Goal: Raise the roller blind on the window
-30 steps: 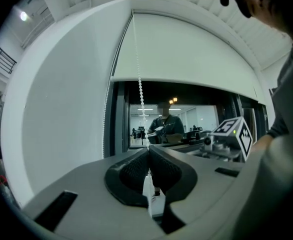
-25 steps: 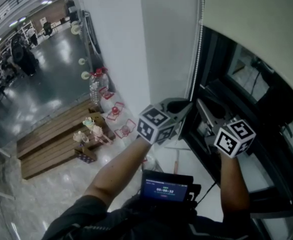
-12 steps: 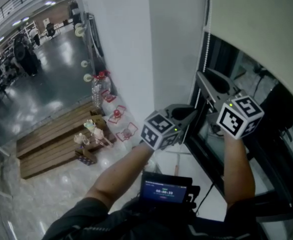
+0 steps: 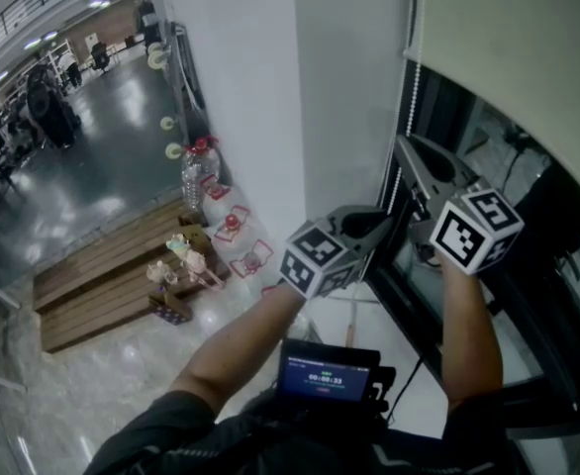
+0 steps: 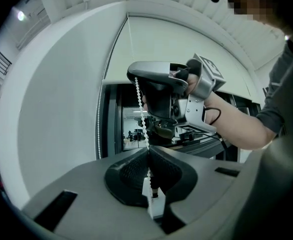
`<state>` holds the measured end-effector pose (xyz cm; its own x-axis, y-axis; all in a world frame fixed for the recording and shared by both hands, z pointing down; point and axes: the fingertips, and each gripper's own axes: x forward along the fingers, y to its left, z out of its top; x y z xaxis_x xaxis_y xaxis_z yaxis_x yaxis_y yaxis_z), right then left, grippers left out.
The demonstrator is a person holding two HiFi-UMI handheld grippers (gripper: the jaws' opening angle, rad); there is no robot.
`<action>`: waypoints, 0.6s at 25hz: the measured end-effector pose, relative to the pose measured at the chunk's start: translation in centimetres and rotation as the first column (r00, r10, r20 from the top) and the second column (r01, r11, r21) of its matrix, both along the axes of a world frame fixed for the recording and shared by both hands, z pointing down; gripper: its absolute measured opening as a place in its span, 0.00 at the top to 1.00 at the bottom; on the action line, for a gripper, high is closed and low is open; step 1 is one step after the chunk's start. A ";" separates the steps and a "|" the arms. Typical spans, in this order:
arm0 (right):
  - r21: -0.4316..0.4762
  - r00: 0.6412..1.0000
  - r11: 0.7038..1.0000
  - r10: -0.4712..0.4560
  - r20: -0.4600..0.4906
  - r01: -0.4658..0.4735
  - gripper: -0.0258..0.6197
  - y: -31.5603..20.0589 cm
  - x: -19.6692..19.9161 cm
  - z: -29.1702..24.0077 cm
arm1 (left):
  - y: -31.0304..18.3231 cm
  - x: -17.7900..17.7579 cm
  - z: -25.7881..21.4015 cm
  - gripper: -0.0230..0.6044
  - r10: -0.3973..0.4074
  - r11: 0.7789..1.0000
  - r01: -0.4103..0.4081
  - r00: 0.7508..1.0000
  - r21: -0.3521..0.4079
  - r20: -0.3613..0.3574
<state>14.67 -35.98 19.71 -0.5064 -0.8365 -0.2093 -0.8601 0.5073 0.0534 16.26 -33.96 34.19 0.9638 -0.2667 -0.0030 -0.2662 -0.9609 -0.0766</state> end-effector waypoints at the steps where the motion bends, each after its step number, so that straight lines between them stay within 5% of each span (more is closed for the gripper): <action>1: 0.001 1.000 1.000 0.001 -0.003 -0.001 0.94 0.1 -0.1 0.1 | 0.1 0.0 0.1 0.95 0.004 1.000 -0.004 1.000 0.001 0.003; 15: -0.109 1.000 0.994 0.010 0.009 -0.009 0.94 0.0 -0.4 6.6 | 0.1 0.4 6.6 0.95 0.018 0.997 -0.012 0.996 -0.078 0.084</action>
<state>14.30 -35.94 26.35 -0.4964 -0.8596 -0.1209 -0.8653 0.5011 -0.0098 16.64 -33.87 40.83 0.9635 -0.2484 0.0993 -0.2474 -0.9686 -0.0231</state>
